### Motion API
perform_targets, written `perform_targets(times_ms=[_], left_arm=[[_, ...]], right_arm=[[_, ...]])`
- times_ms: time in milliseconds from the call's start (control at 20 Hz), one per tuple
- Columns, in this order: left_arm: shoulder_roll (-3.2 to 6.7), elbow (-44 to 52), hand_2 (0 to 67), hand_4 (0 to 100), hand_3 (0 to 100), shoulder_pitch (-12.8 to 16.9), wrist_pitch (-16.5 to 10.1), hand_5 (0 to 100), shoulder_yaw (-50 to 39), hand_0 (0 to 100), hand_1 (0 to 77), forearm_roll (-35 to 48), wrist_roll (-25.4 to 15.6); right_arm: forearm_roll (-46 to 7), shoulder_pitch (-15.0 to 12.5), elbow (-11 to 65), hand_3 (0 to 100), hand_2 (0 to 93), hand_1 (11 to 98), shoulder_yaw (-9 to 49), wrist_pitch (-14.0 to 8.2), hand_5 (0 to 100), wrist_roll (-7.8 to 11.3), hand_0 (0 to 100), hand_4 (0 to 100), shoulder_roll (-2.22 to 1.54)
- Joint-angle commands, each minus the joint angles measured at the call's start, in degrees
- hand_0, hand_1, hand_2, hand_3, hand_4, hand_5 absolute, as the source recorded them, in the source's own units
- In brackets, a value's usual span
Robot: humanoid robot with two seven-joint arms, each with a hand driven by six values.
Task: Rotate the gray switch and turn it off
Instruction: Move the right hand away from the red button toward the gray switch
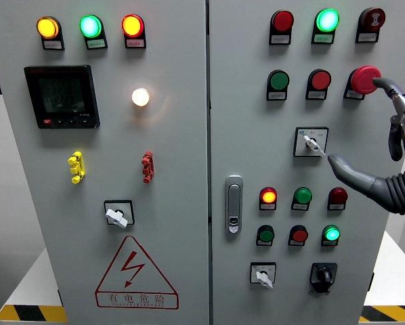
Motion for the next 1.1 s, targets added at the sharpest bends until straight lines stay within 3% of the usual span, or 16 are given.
perform_targets(times_ms=[0, 250, 550, 700, 850, 1050], left_arm=[[0.00, 0.00, 13.4, 8, 19, 0.02, 0.00, 11, 0.00, 86, 0.0, 0.02, 0.00], [0.00, 0.00, 13.4, 8, 19, 0.02, 0.00, 11, 0.00, 86, 0.0, 0.02, 0.00], [0.00, 0.00, 13.4, 8, 19, 0.02, 0.00, 11, 0.00, 86, 0.0, 0.02, 0.00], [0.00, 0.00, 13.4, 8, 19, -0.06, 0.00, 11, 0.00, 86, 0.0, 0.02, 0.00], [0.00, 0.00, 13.4, 8, 19, -0.06, 0.00, 11, 0.00, 86, 0.0, 0.02, 0.00], [0.00, 0.00, 13.4, 8, 19, -0.06, 0.00, 11, 0.00, 86, 0.0, 0.02, 0.00]], right_arm=[[0.02, 0.36, -0.15, 100, 18.1, 34.3, 0.07, 0.10, 100, 0.00, 0, 99, 0.00], [-0.07, 0.80, -0.68, 100, 19.1, 34.3, 0.16, 0.19, 100, 0.00, 0, 99, 0.09], [-0.07, 0.71, -2.96, 100, 29.1, 34.0, 0.16, -0.60, 100, -0.88, 0, 99, -0.09], [0.28, 0.71, -4.02, 100, 35.4, 33.5, -0.01, -0.78, 100, -2.90, 0, 99, -0.09], [0.37, 0.71, -6.21, 100, 42.4, 33.3, -0.19, -2.88, 100, -3.08, 0, 99, -0.09], [0.72, 0.71, -7.88, 100, 48.1, 33.2, -0.98, -4.73, 100, -5.45, 0, 99, -0.09]])
